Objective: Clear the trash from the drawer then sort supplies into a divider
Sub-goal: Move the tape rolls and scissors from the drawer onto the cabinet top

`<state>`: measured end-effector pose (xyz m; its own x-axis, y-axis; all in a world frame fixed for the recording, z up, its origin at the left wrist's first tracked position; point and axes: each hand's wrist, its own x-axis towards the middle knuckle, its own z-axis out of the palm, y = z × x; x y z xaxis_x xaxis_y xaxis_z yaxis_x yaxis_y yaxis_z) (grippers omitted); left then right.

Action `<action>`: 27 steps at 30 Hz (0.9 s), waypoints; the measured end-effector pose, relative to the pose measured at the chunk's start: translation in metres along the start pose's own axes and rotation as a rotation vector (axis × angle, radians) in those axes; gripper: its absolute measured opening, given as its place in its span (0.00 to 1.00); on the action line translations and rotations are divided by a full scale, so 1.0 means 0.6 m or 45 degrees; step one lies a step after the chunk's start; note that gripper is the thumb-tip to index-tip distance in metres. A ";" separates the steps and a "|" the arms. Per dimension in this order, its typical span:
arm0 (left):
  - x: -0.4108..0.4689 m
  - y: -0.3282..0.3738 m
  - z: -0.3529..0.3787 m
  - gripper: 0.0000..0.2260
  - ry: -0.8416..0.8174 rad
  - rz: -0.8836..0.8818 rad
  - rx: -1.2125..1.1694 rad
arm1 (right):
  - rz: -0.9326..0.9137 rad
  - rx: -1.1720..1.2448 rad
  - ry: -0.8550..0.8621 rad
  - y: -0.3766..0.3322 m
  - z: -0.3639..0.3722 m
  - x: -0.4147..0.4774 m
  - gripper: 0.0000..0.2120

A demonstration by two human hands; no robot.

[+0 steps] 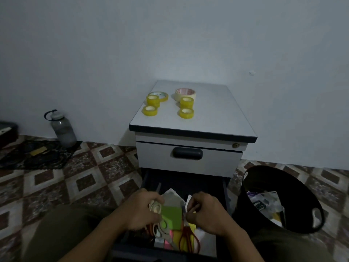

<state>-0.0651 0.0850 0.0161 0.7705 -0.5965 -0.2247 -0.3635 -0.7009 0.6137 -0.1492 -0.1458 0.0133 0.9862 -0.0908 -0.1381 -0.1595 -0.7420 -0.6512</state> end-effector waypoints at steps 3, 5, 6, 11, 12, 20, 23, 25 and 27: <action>-0.019 0.037 -0.061 0.16 0.038 0.026 0.045 | -0.094 0.085 0.124 -0.037 -0.056 -0.022 0.04; -0.028 0.064 -0.102 0.16 0.064 0.046 0.049 | -0.167 0.122 0.214 -0.067 -0.102 -0.040 0.06; -0.033 0.079 -0.122 0.17 0.074 0.056 0.030 | -0.209 0.141 0.261 -0.082 -0.128 -0.050 0.06; -0.033 0.171 -0.214 0.17 0.157 0.191 -0.080 | -0.395 0.310 0.518 -0.124 -0.258 -0.073 0.05; -0.023 0.190 -0.230 0.18 0.172 0.234 -0.091 | -0.424 0.329 0.568 -0.124 -0.280 -0.068 0.05; 0.178 0.299 -0.295 0.18 0.421 0.397 0.023 | -0.399 0.230 0.767 -0.074 -0.400 0.090 0.04; 0.269 0.341 -0.299 0.20 0.395 0.364 0.112 | -0.343 0.155 0.755 -0.033 -0.423 0.173 0.04; 0.330 0.362 -0.299 0.21 0.357 0.326 0.220 | -0.312 0.113 0.735 -0.008 -0.433 0.222 0.03; 0.385 0.377 -0.294 0.22 0.317 0.303 0.350 | -0.281 0.052 0.711 0.016 -0.442 0.264 0.02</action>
<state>0.1233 -0.1423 0.2364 0.7388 -0.6651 0.1088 -0.6463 -0.6534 0.3942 0.0172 -0.3433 0.1830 0.8682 -0.2806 0.4093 0.0613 -0.7578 -0.6496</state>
